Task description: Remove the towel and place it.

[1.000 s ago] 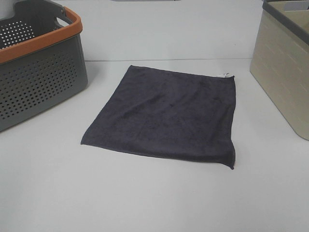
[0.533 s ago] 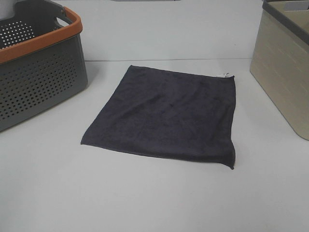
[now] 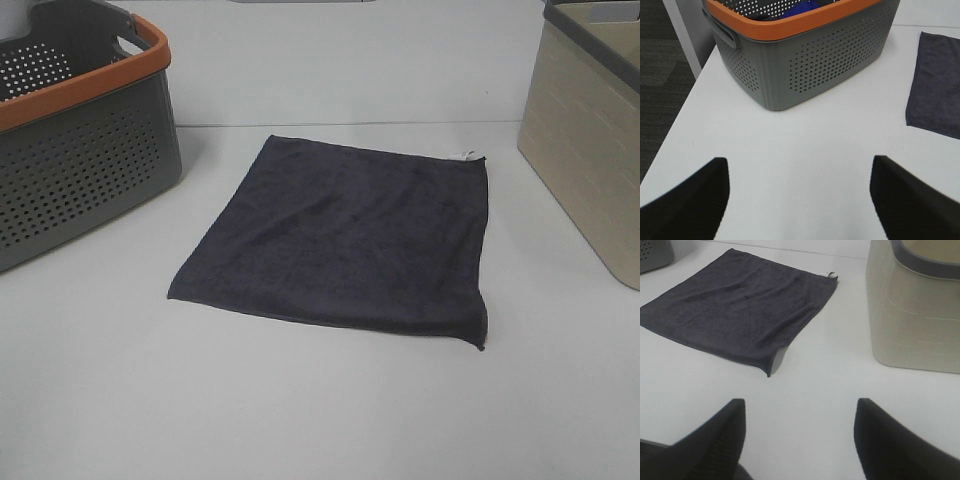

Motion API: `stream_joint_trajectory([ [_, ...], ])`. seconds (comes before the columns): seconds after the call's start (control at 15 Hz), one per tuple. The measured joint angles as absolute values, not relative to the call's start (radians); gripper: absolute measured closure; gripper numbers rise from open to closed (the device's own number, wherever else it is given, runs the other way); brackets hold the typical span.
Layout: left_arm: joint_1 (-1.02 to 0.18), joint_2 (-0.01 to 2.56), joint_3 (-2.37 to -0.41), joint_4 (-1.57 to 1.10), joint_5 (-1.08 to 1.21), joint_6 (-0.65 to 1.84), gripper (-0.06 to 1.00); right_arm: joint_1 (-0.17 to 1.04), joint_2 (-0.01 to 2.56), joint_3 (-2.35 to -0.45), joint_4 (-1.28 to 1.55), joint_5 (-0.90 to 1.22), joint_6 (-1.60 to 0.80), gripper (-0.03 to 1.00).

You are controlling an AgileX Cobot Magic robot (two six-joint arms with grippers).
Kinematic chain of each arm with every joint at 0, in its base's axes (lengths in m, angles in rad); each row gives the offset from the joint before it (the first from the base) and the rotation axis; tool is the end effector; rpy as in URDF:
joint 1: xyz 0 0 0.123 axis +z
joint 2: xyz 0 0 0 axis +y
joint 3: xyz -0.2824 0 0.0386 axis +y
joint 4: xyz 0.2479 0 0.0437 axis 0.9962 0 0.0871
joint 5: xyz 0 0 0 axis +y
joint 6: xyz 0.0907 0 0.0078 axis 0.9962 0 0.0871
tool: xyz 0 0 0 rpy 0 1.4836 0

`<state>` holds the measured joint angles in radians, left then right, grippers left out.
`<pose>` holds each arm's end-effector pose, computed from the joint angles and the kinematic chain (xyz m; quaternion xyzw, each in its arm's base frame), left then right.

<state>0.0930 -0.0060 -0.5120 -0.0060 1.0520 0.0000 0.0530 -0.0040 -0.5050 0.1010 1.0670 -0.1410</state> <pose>-0.0068 -0.0011 0.2812 -0.0392 0.8453 0.0218 0.5324 -0.0069 0.0077 0.2784 -0.0848 0.8472 0.0274 0.5237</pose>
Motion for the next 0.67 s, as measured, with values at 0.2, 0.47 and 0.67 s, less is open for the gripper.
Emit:
stream_joint_trajectory([
  [0.2,0.093,-0.006,-0.511,-0.01,1.052,-0.007,0.22,0.053,-0.004,-0.505,0.101,1.067,-0.141,0.34],
  [0.47,0.093,-0.006,-0.511,-0.01,1.052,-0.007,0.22,0.053,-0.004,-0.505,0.101,1.066,-0.141,0.34],
  [0.67,0.093,-0.006,-0.511,-0.01,1.052,-0.008,0.22,0.053,-0.004,-0.505,0.101,1.064,-0.141,0.34],
])
